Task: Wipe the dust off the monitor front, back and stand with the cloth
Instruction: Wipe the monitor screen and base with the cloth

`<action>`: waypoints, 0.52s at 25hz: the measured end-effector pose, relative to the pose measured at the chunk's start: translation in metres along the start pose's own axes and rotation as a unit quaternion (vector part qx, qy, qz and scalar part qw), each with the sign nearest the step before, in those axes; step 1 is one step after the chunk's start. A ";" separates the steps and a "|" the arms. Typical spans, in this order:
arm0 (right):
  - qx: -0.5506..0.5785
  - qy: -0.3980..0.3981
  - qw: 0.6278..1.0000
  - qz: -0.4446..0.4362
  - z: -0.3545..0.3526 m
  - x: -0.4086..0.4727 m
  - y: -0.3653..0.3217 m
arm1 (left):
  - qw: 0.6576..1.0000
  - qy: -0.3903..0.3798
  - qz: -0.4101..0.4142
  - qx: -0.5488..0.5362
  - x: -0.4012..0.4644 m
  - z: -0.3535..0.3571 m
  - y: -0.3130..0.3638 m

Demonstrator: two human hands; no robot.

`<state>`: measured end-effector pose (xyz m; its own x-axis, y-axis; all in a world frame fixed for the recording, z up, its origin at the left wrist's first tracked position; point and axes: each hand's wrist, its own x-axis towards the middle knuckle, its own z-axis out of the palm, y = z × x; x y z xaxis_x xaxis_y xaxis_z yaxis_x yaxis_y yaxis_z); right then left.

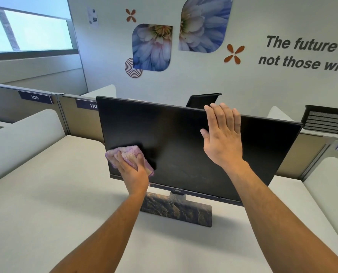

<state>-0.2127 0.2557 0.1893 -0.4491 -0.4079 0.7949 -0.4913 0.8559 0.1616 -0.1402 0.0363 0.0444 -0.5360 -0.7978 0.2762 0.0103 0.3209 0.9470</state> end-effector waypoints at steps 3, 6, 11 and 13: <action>-0.008 0.003 1.000 0.001 0.000 -0.001 0.001 | 0.997 0.001 -0.076 -0.021 0.003 0.004 -0.001; -0.007 0.008 1.000 0.004 0.003 -0.001 0.000 | 1.000 0.000 -0.024 -0.017 0.000 0.009 0.017; -0.020 0.019 1.000 -0.002 0.005 -0.002 0.002 | 0.936 -0.108 0.308 0.131 -0.035 0.031 0.021; -0.018 0.018 1.000 -0.008 0.005 -0.004 0.004 | 0.863 -0.137 0.424 0.239 -0.040 0.030 0.005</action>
<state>-0.2169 0.2585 0.1838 -0.4140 -0.4100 0.8127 -0.4709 0.8605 0.1942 -0.1443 0.0852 0.0332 -0.6867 -0.0436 0.7256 0.1823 0.9560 0.2300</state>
